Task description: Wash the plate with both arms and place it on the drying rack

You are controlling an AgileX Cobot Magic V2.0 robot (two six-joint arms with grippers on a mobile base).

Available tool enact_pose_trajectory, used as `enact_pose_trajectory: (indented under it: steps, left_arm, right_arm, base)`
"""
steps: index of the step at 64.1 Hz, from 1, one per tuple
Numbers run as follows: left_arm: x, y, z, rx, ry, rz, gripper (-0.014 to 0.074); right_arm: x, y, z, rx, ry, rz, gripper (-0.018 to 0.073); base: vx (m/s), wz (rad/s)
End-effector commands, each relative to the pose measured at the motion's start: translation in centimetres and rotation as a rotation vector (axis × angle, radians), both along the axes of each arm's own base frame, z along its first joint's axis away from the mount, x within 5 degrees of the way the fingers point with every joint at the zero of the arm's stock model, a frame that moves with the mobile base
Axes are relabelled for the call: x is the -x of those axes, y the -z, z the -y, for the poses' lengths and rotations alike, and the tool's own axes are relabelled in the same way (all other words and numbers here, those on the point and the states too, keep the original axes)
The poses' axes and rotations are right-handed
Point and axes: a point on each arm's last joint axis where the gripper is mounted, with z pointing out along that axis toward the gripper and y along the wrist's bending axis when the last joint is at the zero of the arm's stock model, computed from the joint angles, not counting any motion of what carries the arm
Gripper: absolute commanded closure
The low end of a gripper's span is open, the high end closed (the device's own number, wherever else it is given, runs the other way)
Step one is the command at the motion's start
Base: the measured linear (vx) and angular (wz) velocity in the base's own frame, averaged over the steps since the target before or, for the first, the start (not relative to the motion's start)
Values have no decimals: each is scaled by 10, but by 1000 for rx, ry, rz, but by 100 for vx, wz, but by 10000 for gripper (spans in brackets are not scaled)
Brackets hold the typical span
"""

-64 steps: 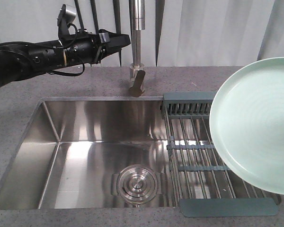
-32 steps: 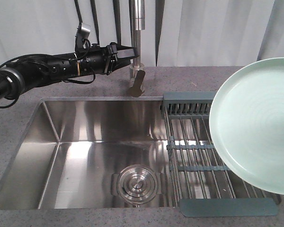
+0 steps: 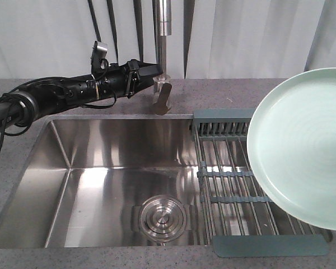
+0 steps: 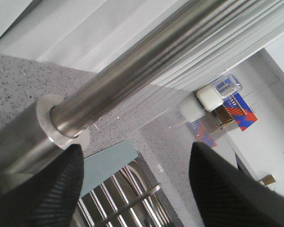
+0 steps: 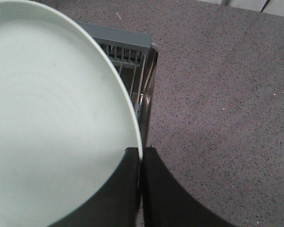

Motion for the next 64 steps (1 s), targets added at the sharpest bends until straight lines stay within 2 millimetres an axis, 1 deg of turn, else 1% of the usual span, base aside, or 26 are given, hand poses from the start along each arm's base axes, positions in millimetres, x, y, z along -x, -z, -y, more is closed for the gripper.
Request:
enact_pose_trajectory:
  steps: [1, 11, 25, 37, 50, 64]
  left_arm:
    - [9, -51, 6, 109, 32, 91, 136]
    - [10, -55, 14, 109, 35, 119, 136]
    - [15, -52, 31, 78, 51, 124, 156]
    - [16, -53, 34, 76, 64, 136, 190]
    - [24, -53, 37, 87, 153, 128, 200]
    - [33, -49, 40, 36, 260, 138, 200]
  right_arm:
    - [0, -13, 1, -4, 7, 97, 566]
    - [0, -13, 1, -4, 7, 98, 566]
    - [0, -13, 1, -4, 7, 98, 566]
    - [0, -13, 1, -4, 7, 97, 566]
    - [0, -13, 1, -4, 7, 97, 566]
    - [0, -13, 1, -4, 7, 96, 566]
  base:
    - [0, 0]
    - [0, 0]
    - [0, 0]
    - [0, 0]
    - [0, 0]
    - [0, 0]
